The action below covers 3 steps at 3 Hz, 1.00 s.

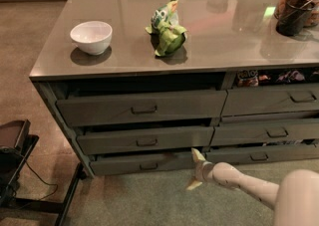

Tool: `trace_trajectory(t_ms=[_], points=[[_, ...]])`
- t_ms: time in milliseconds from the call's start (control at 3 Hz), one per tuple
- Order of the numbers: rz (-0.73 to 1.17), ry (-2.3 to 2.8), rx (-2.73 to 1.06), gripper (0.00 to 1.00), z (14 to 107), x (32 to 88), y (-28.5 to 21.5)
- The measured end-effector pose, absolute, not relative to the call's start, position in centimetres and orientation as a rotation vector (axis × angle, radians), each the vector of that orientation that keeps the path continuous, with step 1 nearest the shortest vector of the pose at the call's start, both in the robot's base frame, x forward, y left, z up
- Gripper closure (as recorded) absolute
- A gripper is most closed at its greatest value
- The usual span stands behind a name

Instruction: Close bottom drawer

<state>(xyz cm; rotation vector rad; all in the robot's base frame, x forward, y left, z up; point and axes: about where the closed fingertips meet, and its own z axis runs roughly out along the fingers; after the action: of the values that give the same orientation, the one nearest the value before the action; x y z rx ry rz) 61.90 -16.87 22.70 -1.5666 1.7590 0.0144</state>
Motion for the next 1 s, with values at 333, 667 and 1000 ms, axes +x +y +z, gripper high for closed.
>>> trace_trajectory(t_ms=[333, 667, 1000], points=[[-0.023, 1.862, -1.602, 0.0, 21.5, 60.6, -19.5], [-0.099, 1.97, -1.597, 0.0, 21.8, 58.9, -23.1], [-0.231, 2.053, -1.534, 0.0, 24.4, 56.8, -28.0]])
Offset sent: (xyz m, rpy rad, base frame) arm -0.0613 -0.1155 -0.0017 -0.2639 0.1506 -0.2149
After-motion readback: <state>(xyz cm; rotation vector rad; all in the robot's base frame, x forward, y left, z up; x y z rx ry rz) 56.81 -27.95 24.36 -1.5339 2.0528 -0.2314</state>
